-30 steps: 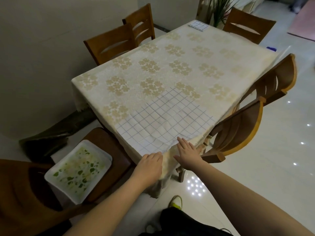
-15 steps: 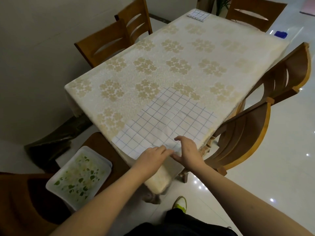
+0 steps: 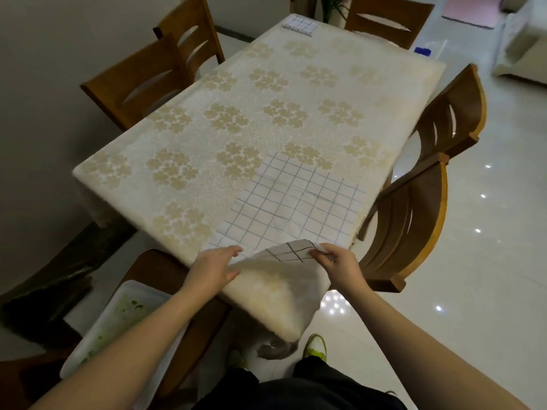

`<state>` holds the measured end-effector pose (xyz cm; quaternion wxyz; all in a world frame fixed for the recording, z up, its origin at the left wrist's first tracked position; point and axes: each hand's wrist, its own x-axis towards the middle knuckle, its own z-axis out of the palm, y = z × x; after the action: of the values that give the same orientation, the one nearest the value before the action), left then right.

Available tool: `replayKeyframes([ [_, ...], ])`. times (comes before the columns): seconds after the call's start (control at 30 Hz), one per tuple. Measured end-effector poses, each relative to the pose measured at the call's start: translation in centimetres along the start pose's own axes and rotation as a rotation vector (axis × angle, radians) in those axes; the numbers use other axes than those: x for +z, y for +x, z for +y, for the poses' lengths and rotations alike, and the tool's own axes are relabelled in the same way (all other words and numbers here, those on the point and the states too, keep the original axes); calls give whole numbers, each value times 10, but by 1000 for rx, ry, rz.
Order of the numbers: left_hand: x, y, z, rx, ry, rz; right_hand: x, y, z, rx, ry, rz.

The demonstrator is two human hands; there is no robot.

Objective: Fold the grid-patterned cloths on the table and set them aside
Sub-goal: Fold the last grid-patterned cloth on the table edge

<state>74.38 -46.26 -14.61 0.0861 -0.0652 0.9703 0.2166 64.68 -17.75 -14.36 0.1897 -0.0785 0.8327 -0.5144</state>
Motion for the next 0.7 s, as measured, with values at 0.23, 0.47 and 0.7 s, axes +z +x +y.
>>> replayKeyframes([
  [0.23, -15, 19, -56, 60, 140, 30, 18, -26, -7, 192, 214, 236],
  [0.47, -54, 18, -58, 128, 7, 105, 30, -48, -22, 158, 139, 289],
  [0.7, -123, 19, -57, 196, 1, -270, 20, -59, -30, 182, 121, 335],
])
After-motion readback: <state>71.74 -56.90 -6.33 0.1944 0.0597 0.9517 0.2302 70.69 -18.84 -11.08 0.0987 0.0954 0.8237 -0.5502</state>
